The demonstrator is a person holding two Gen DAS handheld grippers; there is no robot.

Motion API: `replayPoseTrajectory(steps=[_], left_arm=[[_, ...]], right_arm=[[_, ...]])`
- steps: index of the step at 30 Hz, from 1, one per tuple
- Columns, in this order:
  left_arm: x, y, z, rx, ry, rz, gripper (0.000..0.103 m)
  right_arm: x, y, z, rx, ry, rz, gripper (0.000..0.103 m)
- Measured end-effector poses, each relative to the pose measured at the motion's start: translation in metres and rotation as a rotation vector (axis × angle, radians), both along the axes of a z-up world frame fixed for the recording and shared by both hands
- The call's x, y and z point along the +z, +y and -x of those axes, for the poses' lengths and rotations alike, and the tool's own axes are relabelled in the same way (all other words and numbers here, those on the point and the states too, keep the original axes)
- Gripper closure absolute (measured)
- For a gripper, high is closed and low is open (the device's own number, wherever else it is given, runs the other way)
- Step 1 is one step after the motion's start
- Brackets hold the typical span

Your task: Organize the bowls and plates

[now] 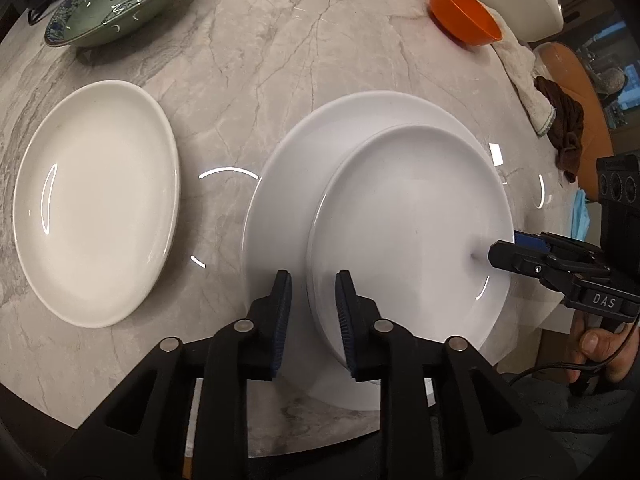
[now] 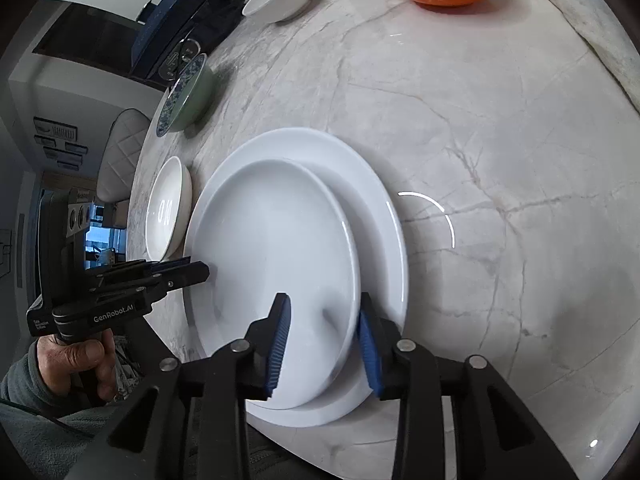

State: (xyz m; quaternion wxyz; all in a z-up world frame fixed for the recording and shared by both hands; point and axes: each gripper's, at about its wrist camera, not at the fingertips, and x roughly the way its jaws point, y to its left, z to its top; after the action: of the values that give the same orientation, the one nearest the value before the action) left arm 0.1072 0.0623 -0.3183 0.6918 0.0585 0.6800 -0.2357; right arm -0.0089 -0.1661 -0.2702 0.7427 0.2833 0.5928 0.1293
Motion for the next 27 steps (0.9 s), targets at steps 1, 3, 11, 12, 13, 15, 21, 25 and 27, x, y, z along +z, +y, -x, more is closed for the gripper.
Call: replayPoseTrajectory(steps=[1,3,11,12,13,15,21,25,27], left_arm=[[0.003,0.001,0.0,0.009,-0.004,0.01,0.061],[0.012,0.003,0.001,0.025,-0.023,0.041,0.042],[0.054,0.058,-0.016,0.151,-0.096,0.147,0.033],[0.064,0.073,-0.02,0.17,-0.115,0.171,0.033],[0.073,0.087,-0.02,0.19,-0.14,0.192,0.033],[0.09,0.119,-0.025,0.225,-0.2,0.237,0.031],[0.09,0.24,-0.055,0.392,-0.184,0.311,0.026],[0.069,0.288,-0.071,0.436,-0.085,0.37,0.003],[0.067,0.293,-0.071,0.402,-0.114,0.371,0.0]], right_arm=[[0.001,0.0,-0.001,0.005,-0.006,0.001,0.058],[0.004,0.0,-0.003,0.013,-0.017,0.0,0.051],[0.015,0.005,-0.005,-0.015,-0.031,0.054,0.028],[0.018,0.006,-0.004,-0.027,-0.028,0.066,0.026],[0.021,0.005,-0.002,-0.042,-0.024,0.08,0.026],[0.032,-0.002,0.003,-0.094,-0.04,0.102,0.025],[0.082,-0.02,-0.007,-0.225,-0.176,-0.019,0.012],[0.107,-0.002,-0.041,-0.236,-0.251,-0.117,0.0],[0.106,0.019,-0.065,-0.205,-0.23,-0.174,0.0]])
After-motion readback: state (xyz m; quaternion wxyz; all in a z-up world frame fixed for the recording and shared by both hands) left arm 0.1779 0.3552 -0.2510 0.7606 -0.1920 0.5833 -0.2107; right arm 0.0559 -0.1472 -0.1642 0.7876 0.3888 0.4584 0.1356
